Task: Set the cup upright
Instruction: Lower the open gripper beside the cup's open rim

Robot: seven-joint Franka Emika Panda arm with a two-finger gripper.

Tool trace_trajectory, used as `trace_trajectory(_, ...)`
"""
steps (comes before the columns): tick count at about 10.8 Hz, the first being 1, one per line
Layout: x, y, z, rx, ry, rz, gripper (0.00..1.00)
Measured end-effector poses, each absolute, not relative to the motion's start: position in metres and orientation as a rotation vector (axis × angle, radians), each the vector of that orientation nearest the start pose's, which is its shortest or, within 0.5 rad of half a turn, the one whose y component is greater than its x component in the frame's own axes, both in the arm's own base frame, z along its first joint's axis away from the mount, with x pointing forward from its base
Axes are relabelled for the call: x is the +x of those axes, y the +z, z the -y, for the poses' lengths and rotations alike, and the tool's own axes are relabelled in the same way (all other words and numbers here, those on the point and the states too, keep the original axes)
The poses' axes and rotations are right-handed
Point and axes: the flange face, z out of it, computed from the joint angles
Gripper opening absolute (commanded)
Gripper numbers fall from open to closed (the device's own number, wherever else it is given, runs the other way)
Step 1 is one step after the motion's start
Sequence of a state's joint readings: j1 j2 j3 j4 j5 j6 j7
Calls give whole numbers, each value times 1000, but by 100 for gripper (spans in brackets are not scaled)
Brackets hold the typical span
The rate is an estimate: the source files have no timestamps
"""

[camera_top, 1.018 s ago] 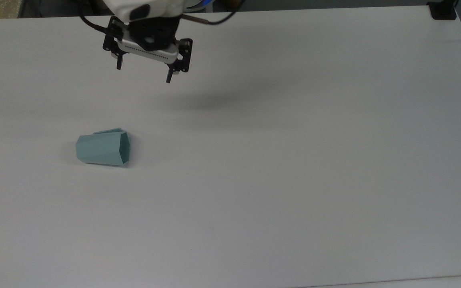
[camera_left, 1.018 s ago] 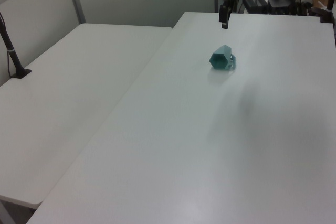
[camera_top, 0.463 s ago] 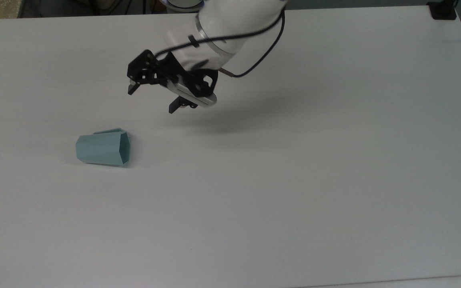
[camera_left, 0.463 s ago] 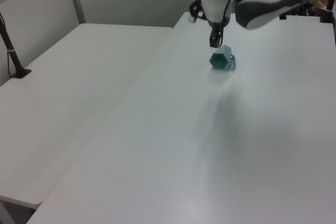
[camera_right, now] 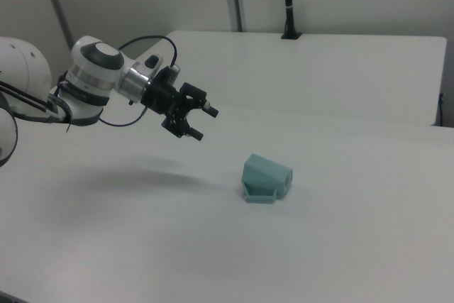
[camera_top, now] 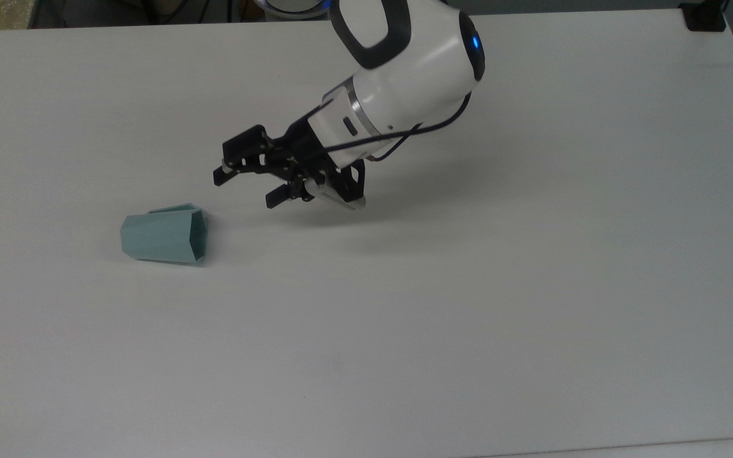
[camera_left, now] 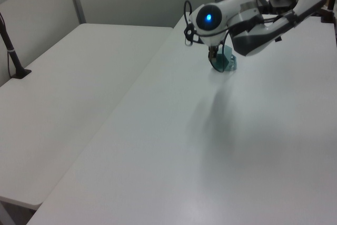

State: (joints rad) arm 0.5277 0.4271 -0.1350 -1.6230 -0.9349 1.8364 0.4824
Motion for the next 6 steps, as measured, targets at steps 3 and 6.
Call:
trace_trajectory(3,638,360,-201,2141,212,-338,100)
trace_trajectory(6,647,344,-177,2127,259,-183,100)
